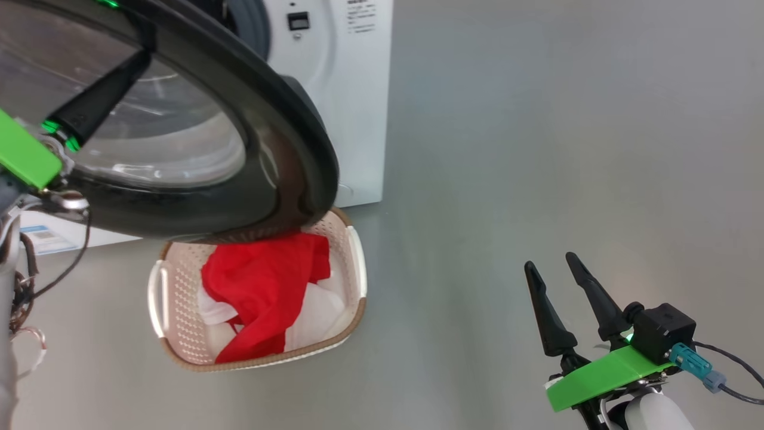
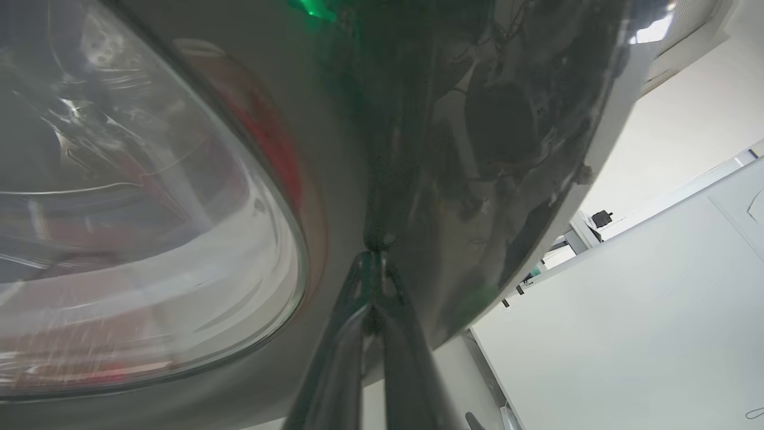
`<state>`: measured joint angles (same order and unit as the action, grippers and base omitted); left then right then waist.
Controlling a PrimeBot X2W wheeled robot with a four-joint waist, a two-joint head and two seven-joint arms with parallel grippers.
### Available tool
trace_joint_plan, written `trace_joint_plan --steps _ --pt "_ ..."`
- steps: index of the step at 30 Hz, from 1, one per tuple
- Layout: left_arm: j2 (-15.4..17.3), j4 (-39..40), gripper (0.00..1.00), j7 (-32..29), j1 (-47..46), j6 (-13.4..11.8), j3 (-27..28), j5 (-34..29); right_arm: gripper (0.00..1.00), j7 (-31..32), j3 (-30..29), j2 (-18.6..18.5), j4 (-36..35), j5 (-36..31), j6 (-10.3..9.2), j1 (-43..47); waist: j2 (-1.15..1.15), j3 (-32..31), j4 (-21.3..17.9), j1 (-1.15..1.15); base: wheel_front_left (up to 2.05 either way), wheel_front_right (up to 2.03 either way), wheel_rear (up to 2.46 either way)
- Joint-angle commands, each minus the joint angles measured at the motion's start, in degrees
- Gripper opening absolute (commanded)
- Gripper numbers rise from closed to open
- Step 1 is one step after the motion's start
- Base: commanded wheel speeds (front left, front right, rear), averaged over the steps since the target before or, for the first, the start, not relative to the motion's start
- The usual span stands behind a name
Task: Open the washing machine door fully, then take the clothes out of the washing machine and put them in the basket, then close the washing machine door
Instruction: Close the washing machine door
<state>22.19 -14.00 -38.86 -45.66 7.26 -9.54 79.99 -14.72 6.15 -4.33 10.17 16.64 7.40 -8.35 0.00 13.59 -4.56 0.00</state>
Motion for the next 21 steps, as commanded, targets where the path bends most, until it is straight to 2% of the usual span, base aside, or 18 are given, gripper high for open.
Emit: trace_joint_plan --steps 1,9,17,18,19,21 --pt "3.56 0.36 0.0 0.87 -2.63 0.23 1.45 -0.76 1.0 -0.28 1.02 0.35 -1.57 -0.79 0.09 -1.45 0.0 0.89 -1.46 0.0 0.0 0.0 0.0" --pt "5.27 -1.65 0.0 3.91 -2.15 0.23 -1.32 0.84 1.0 -0.28 0.23 0.57 -1.46 -1.14 0.09 -0.7 0.0 -0.11 -0.78 0.0 0.0 0.0 0.0" --pt "7.11 1.61 0.0 6.22 3.22 0.23 -4.12 2.76 1.0 -0.28 0.61 -0.17 -0.98 -1.19 0.09 -0.44 0.0 -2.02 1.44 0.0 0.0 0.0 0.0" --pt "7.32 1.98 0.04 6.88 4.42 0.23 -4.28 2.98 1.0 -0.28 0.65 -0.28 -0.92 -1.18 0.09 -0.29 0.0 -2.34 1.73 0.0 0.0 0.0 0.0" --pt "7.55 2.37 0.19 7.64 5.65 0.23 -4.43 3.07 1.0 -0.28 0.66 -0.36 -0.87 -1.16 0.09 -0.14 0.0 -2.61 1.99 0.0 0.0 0.0 0.0" --pt "8.09 3.33 0.37 9.13 8.46 0.23 -4.78 3.32 1.0 -0.28 0.79 -0.5 -0.84 -1.08 0.09 0.16 0.0 -3.09 2.39 0.0 0.0 0.0 0.0"
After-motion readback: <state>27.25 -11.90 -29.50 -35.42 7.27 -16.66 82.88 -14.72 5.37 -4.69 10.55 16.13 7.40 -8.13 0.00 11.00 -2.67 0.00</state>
